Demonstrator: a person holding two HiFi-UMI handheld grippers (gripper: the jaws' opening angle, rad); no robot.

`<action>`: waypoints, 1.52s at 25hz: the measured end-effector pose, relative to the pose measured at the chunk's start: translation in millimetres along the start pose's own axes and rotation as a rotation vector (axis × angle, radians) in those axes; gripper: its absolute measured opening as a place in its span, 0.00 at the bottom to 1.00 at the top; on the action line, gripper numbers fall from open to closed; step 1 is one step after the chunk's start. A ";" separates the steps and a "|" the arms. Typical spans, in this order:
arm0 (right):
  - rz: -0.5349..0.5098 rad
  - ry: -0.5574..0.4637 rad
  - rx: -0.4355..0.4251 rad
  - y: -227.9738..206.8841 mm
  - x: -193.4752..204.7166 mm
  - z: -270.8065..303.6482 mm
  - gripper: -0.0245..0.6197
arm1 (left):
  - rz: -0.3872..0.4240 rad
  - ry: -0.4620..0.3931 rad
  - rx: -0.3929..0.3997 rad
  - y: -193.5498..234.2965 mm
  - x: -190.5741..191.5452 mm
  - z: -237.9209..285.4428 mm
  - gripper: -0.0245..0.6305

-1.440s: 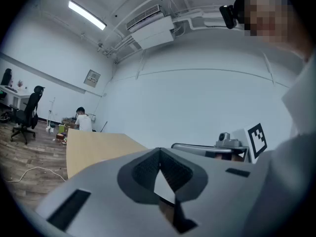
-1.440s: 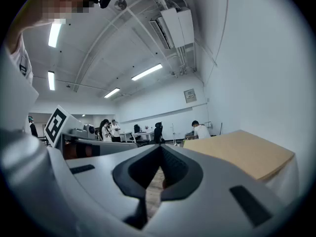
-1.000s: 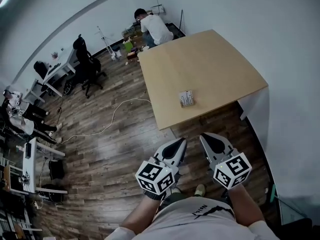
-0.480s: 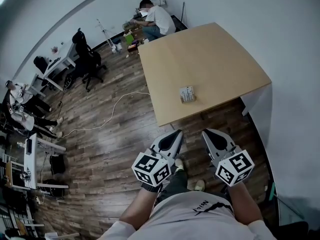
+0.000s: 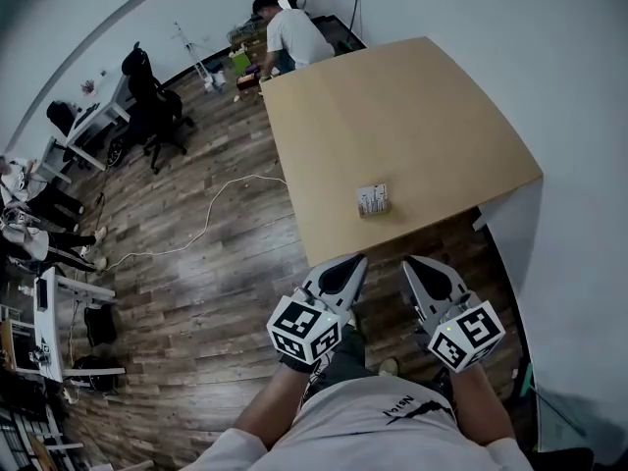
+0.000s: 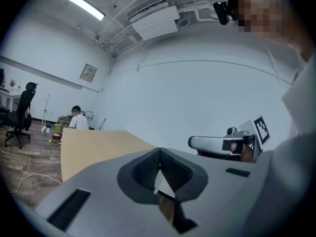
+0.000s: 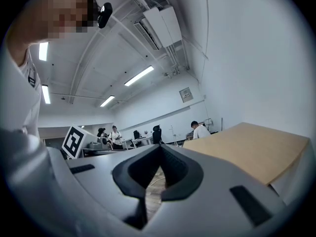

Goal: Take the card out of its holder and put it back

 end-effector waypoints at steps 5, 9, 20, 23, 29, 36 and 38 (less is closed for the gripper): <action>0.015 0.012 0.036 -14.0 -0.4 63.4 0.06 | 0.024 0.030 0.061 67.0 -7.7 26.4 0.06; 0.009 0.022 0.086 -23.9 -3.7 109.2 0.06 | 0.068 0.062 0.123 115.7 -10.0 47.1 0.06; 0.050 0.031 0.130 -64.8 7.3 157.7 0.06 | 0.060 0.189 0.254 196.1 41.5 118.1 0.06; 0.067 0.052 0.110 -86.6 6.7 166.4 0.06 | 0.042 0.216 0.264 206.9 57.7 140.6 0.06; 0.081 0.112 0.038 -123.1 1.1 194.9 0.06 | 0.036 0.264 0.270 240.2 86.5 168.7 0.10; 0.114 0.187 0.001 -159.4 15.5 217.3 0.06 | 0.019 0.334 0.343 261.4 123.2 203.4 0.19; 0.127 0.205 -0.001 -162.7 23.3 219.5 0.06 | 0.023 0.354 0.363 262.2 132.9 209.5 0.19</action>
Point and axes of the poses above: the fingertips, and each gripper's own axes: z forward along the fingers, y to its left, x out of its underside, the point moved 8 cm from there along -z, backward along the fingers, and after that the axes turned 2 degrees about x, right-handed, at the moved point
